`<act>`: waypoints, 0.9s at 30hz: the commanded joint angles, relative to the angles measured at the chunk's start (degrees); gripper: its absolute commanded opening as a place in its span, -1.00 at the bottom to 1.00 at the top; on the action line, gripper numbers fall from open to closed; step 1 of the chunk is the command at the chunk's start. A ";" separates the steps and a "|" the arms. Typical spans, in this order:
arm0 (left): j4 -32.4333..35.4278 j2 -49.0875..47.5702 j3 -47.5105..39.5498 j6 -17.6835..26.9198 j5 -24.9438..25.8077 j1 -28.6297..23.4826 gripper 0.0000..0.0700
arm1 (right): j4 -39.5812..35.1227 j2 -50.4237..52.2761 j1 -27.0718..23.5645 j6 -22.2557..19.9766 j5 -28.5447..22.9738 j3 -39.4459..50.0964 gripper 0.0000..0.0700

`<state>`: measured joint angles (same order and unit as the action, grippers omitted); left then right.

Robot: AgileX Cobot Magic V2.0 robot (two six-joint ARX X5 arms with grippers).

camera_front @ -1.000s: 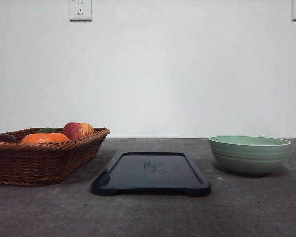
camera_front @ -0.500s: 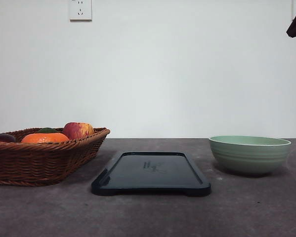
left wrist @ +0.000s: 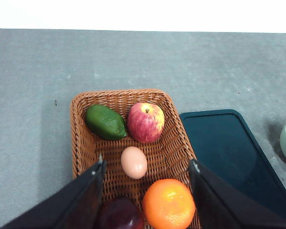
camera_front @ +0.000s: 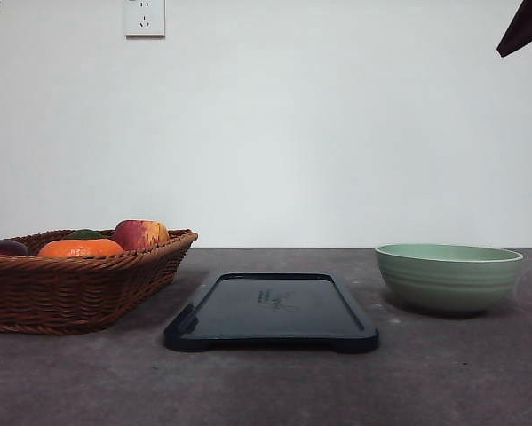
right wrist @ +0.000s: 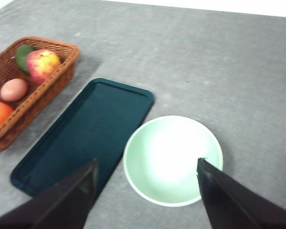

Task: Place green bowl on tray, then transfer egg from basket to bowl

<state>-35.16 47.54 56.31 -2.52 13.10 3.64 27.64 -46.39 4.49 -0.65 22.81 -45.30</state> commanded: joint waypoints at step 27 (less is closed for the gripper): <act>0.46 0.41 1.49 -3.90 0.26 0.15 0.34 | 21.88 -32.42 0.04 9.55 -6.97 -22.81 0.18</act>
<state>-35.16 47.57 56.31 -5.71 13.15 3.66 49.39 -76.89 4.49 9.24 16.17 -66.49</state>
